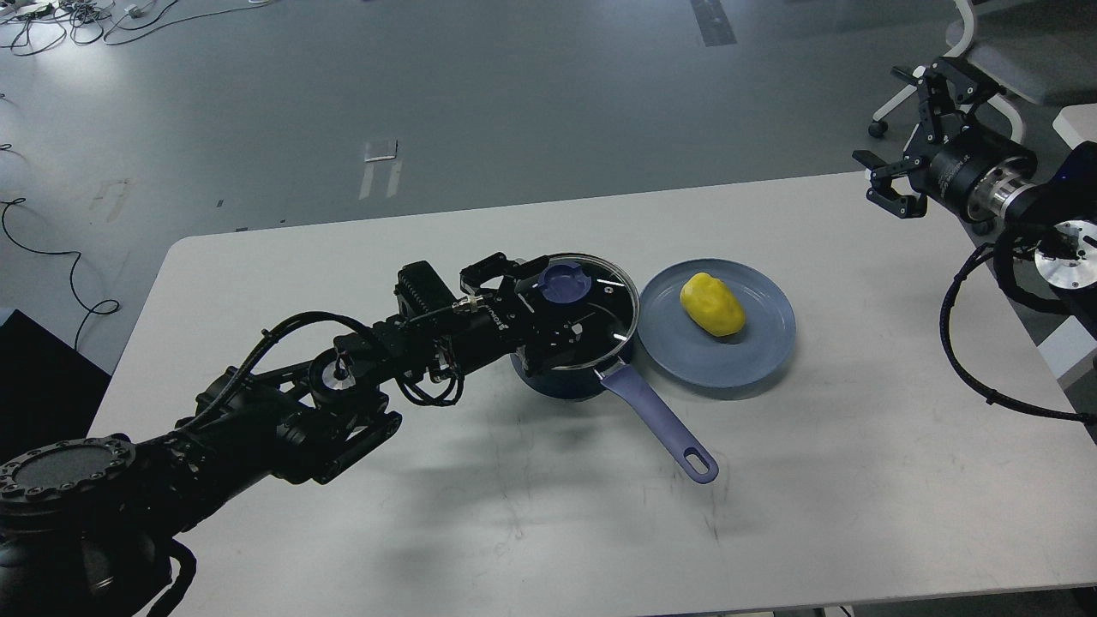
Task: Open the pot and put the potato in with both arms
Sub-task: 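Lower the left gripper onto the glass lid knob and grasp it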
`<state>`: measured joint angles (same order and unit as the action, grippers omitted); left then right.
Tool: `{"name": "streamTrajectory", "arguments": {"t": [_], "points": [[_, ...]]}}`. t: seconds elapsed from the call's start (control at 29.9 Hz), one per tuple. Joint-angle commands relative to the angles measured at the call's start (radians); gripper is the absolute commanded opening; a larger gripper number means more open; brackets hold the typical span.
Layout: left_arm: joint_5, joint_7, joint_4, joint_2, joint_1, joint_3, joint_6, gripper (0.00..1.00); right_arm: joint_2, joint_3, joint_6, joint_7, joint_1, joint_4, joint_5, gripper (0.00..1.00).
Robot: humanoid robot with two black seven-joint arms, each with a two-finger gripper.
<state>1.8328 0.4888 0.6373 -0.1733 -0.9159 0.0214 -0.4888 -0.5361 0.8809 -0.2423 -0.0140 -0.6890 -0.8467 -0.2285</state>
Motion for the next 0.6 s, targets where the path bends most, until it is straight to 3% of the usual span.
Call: {"name": "streamTrajectory", "arguments": {"t": [0.0, 0.57], "points": [[-0.044, 0.0, -0.025, 0.003, -0.003, -0.001, 0.0, 0.98, 0.001, -0.002, 0.009, 0.0, 0.0, 0.0, 0.0, 1.0], [-0.107, 0.0, -0.053, 0.025, 0.003, 0.005, 0.0, 0.91, -0.013, -0.005, 0.009, 0.0, 0.011, 0.0, -0.002, 1.0]]}}
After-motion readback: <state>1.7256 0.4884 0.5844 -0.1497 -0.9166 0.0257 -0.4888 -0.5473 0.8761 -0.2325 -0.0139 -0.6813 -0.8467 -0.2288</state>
